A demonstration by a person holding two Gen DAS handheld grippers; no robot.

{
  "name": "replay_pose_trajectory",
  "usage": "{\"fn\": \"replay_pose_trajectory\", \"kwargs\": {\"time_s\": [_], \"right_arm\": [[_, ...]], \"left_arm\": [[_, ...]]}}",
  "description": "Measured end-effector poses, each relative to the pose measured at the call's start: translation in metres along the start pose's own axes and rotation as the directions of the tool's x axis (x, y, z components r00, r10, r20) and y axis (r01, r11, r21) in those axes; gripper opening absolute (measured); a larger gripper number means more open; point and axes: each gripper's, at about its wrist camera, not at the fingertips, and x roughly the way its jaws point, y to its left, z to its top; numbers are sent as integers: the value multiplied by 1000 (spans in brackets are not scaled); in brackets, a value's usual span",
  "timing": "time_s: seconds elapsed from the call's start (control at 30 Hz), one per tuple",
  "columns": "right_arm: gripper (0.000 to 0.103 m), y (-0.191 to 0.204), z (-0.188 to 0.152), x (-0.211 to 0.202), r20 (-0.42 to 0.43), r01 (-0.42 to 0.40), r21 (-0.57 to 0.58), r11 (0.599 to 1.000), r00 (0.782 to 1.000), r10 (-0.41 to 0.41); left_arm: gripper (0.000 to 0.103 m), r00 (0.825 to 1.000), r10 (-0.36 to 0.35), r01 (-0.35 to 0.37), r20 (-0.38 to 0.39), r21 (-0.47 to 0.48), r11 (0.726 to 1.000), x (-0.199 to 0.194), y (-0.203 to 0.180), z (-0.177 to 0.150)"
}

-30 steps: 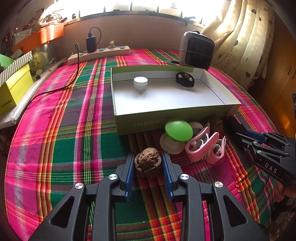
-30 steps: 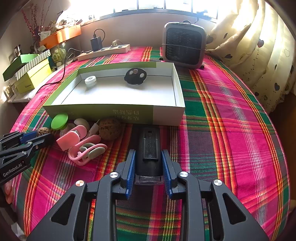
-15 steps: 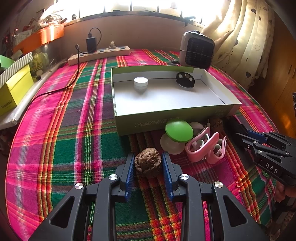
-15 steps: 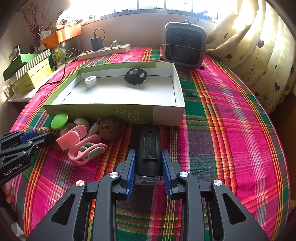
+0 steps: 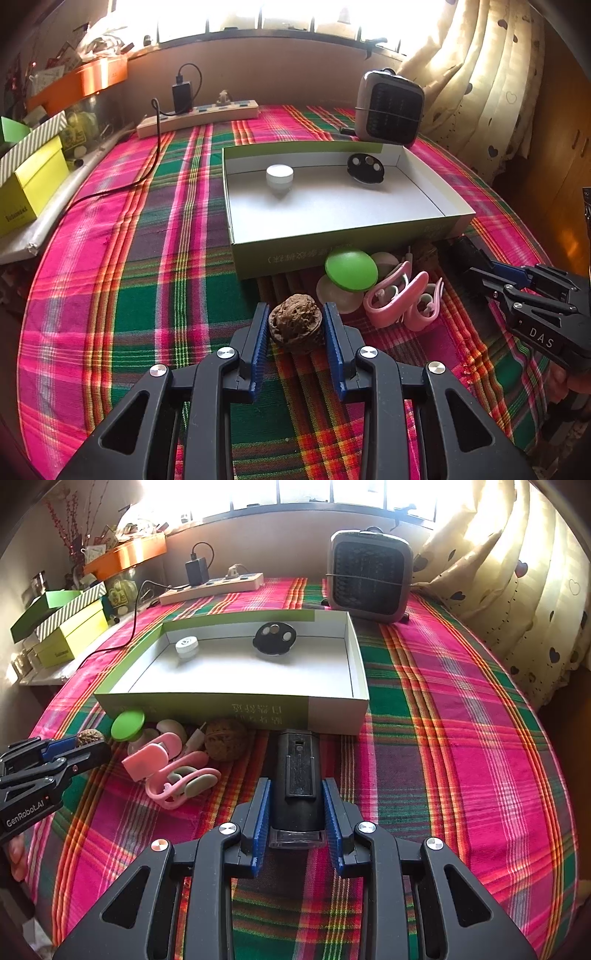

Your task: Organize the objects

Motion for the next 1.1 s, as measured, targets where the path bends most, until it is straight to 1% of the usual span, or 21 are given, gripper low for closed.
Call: {"fn": "replay_pose_trajectory", "kwargs": {"time_s": [0.33, 0.53, 0.7, 0.97, 1.1], "right_arm": [[29, 2, 4, -12, 25, -19, -10, 1000, 1000, 19], [29, 2, 11, -18, 37, -28, -13, 1000, 999, 29], [29, 2, 18, -20, 46, -40, -17, 999, 998, 41], [29, -2, 35, -15, 55, -30, -25, 999, 998, 32], [29, -4, 45, -9, 55, -23, -25, 999, 998, 24]], "left_arm": [[27, 1000, -1, 1, 26, 4, 1000, -12, -3, 6], [27, 999, 3, -4, 48, 18, 1000, -16, -5, 17], [27, 999, -7, 6, 49, 14, 1000, -13, -5, 27], [27, 998, -8, 6, 61, 24, 1000, -6, -7, 45], [27, 998, -11, 10, 58, 14, 1000, 2, -6, 54]]}}
